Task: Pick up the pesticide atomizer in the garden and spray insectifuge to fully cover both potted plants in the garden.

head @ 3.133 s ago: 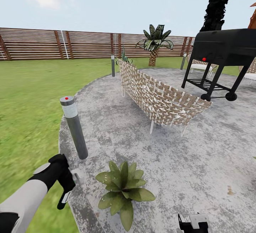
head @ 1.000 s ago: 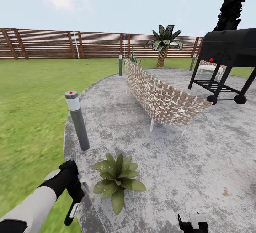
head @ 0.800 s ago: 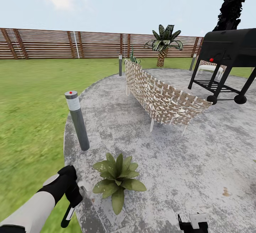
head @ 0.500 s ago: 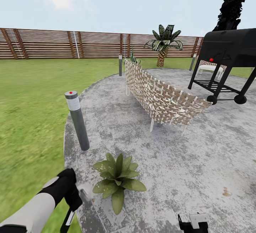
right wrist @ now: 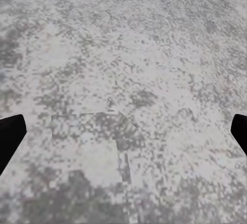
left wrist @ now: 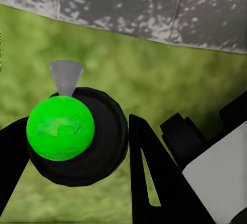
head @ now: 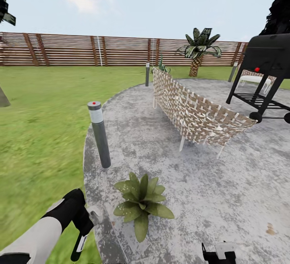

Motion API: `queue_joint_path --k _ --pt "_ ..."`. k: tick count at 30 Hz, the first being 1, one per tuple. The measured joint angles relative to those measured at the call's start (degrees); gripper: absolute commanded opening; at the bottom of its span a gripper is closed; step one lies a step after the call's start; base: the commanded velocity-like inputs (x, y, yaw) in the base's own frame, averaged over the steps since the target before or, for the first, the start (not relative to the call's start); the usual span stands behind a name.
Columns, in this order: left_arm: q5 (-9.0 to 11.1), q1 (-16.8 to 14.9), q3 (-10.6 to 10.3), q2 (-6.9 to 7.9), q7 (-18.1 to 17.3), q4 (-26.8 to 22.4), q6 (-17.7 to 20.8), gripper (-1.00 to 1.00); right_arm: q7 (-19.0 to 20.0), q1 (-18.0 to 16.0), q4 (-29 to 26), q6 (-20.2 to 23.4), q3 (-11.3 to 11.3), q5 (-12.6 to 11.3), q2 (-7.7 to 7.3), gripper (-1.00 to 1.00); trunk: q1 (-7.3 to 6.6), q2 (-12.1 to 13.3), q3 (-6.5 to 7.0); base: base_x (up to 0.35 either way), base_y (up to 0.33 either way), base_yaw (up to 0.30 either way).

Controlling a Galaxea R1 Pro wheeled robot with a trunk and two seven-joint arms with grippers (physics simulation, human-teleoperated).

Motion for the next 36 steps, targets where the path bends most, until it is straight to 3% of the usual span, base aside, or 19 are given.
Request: queue_joint_path --k 11,18,25,36 --pt "0.07 -0.08 0.53 -0.33 0.05 -0.05 0.10 -1.00 -0.01 0.00 -0.01 -0.01 -0.01 0.01 0.00 1.00 0.02 0.00 0.00 -0.124 -0.196 0.049" --pt "0.15 -0.07 0.46 -0.41 0.07 -0.11 0.11 -1.00 -0.01 0.00 0.00 -0.02 0.04 0.00 0.01 1.00 -0.01 0.00 0.00 0.053 -0.260 0.133" --pt "0.16 -0.01 0.60 -0.35 0.04 -2.89 0.17 -1.00 -0.01 0.00 -0.01 -0.01 0.05 -0.12 0.01 1.00 0.02 0.00 0.00 0.004 -0.223 0.016" --pt "0.13 0.16 0.51 -0.16 0.54 -2.22 0.20 -1.00 -0.05 0.00 0.00 0.00 0.03 -0.15 0.08 1.00 0.00 0.00 0.00 -0.037 -0.028 0.000"
